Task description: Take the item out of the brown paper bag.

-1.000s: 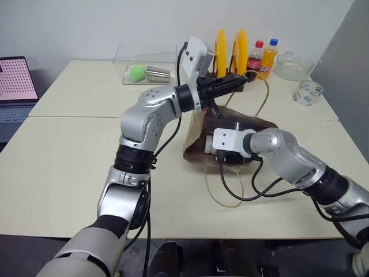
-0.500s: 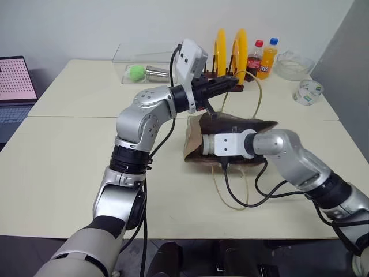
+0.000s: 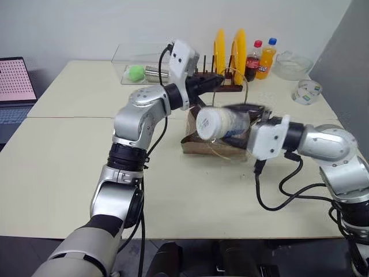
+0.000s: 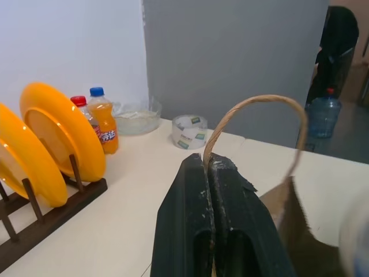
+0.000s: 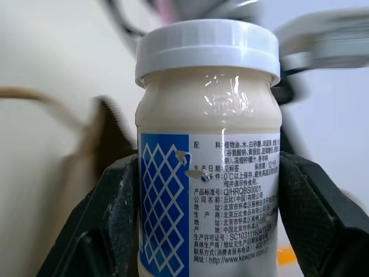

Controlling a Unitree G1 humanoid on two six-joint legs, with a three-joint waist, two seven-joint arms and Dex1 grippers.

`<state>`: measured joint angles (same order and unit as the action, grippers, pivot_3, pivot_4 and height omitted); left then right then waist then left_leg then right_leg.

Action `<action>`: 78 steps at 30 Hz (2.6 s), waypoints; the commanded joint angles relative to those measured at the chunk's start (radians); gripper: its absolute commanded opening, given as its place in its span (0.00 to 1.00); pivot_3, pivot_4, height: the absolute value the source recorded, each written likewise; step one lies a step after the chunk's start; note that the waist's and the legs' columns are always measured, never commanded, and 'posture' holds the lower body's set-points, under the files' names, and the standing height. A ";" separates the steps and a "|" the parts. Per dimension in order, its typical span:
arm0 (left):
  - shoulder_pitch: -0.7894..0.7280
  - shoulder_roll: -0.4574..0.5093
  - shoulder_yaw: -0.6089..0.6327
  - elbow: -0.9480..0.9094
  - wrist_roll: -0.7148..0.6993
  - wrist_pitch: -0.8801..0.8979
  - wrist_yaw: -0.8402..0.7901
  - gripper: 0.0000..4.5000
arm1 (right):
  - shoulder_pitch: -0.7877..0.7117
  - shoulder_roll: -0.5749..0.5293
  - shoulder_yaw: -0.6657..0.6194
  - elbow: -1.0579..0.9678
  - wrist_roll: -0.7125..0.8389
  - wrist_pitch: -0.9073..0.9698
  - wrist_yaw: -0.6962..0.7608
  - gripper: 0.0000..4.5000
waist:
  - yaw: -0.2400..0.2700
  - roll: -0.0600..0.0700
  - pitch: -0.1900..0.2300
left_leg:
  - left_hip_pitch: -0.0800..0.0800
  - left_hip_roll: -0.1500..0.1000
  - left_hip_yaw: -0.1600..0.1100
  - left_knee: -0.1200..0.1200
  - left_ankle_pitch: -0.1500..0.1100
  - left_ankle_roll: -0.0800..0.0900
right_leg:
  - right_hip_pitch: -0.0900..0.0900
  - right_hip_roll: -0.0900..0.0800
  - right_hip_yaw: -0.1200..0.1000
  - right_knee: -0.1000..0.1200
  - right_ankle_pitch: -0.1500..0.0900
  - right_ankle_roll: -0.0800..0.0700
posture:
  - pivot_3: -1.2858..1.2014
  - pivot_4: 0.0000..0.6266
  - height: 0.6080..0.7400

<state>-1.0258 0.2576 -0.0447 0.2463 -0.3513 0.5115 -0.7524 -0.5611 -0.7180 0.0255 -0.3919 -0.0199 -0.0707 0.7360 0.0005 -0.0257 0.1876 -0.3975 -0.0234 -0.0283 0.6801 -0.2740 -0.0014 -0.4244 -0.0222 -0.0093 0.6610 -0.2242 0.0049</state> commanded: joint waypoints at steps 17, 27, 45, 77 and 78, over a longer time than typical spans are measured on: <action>-0.008 0.012 0.012 -0.018 0.017 -0.015 0.003 0.00 | 0.260 -0.221 -0.005 0.209 -0.192 0.457 0.115 0.67 | -0.008 0.001 0.000 | 0.003 0.000 0.004 0.000 -0.002 0.003 | 0.001 0.001 0.002 0.002 0.000 0.000 | 0.52 0.24 1.00; -0.008 0.016 0.011 -0.024 0.018 -0.011 0.002 0.00 | 0.223 -0.212 0.058 0.279 -0.182 0.462 0.148 0.99 | -0.004 0.001 0.000 | 0.003 0.000 0.003 0.000 0.000 0.000 | 0.001 0.000 0.002 0.001 0.000 0.000 | 0.52 0.24 1.00; -0.070 0.036 0.007 0.114 0.045 -0.067 -0.044 0.09 | 0.352 0.017 -0.378 -0.486 0.375 0.913 0.073 1.00 | -0.001 0.002 0.000 | 0.003 0.000 0.000 0.000 -0.002 0.003 | 0.003 0.000 0.000 0.001 -0.001 0.000 | 0.52 0.24 1.00; 0.923 0.189 0.282 -0.665 0.161 -0.061 0.340 0.87 | 0.806 0.517 -0.029 -0.264 0.052 0.200 -0.529 1.00 | 0.000 0.002 -0.003 | 0.008 0.001 0.001 -0.001 -0.002 0.003 | 0.005 -0.001 0.002 0.001 -0.004 0.003 | 0.52 0.24 1.00; 0.940 0.186 0.276 -0.660 0.167 -0.076 0.347 0.87 | 0.801 0.520 -0.029 -0.255 0.056 0.186 -0.527 1.00 | 0.000 0.002 -0.003 | 0.009 0.001 0.001 -0.001 -0.002 0.003 | 0.005 -0.001 0.002 0.001 -0.004 0.002 | 0.52 0.24 1.00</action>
